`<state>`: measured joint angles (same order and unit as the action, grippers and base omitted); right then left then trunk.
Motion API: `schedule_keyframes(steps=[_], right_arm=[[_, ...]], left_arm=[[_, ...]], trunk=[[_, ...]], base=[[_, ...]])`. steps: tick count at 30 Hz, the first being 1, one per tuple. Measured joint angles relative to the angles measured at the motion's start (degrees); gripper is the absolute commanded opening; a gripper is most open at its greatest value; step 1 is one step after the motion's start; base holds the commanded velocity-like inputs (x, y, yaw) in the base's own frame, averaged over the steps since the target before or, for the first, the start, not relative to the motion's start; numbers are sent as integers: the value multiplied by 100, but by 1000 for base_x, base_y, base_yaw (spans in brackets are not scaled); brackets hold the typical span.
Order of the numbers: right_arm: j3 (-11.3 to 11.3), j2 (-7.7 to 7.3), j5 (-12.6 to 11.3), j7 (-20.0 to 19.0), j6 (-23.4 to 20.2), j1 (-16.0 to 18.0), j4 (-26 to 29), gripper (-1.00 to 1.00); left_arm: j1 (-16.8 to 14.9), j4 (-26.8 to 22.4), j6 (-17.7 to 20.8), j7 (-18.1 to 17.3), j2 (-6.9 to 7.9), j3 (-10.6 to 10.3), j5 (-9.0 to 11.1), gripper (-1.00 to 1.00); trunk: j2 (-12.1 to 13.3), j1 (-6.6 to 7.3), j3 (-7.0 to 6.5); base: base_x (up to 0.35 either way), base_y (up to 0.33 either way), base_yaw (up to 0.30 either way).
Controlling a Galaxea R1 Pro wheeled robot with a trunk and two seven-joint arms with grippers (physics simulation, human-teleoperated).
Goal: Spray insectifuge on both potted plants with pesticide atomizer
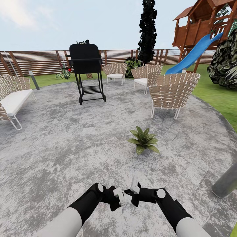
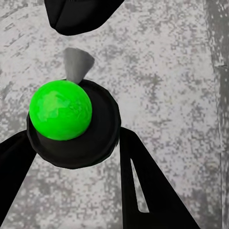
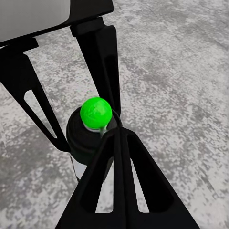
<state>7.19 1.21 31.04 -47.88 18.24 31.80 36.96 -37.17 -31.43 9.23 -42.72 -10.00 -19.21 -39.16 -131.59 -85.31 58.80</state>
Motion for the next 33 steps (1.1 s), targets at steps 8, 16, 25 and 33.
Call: schedule_keyframes(steps=[8,16,25,33], right_arm=[[0,0,0,0,0,0,-2,-100],[0,0,0,0,0,0,-6,-100],[0,0,9,0,0,0,-36,-100],[5,0,27,0,1,0,-46,-100]], left_arm=[[7,6,-263,13,0,3,176,-100],[17,9,-351,31,0,4,206,-100],[12,8,-360,88,41,43,144,-100],[41,14,-360,89,1335,90,121,-100]], trunk=[[0,0,0],[0,0,0],[0,0,0],[0,0,0]], base=[[0,0,0],[0,0,0],[0,0,0],[0,0,0]])
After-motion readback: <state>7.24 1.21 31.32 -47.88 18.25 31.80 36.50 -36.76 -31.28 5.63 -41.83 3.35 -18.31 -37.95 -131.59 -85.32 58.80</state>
